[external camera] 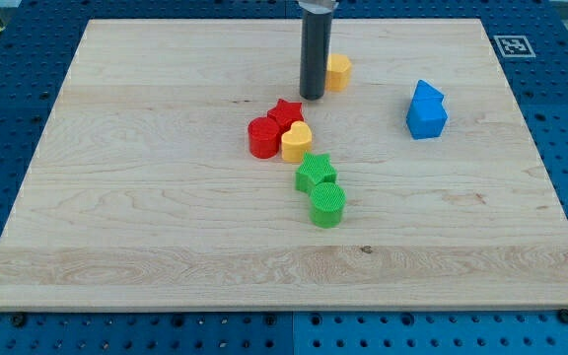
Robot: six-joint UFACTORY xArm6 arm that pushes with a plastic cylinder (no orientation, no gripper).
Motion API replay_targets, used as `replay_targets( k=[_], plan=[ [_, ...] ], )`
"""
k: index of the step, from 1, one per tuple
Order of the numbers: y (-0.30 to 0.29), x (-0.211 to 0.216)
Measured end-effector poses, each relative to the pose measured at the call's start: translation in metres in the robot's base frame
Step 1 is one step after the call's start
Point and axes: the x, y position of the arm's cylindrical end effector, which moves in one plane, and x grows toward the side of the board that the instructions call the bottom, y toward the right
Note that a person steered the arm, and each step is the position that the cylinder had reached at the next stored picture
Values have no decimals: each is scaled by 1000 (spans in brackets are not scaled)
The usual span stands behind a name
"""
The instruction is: Move the yellow hexagon towards the right
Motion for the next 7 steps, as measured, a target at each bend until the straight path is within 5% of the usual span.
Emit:
replay_targets(
  k=[5,7],
  plan=[
    [35,-63],
    [67,-51]
  ],
)
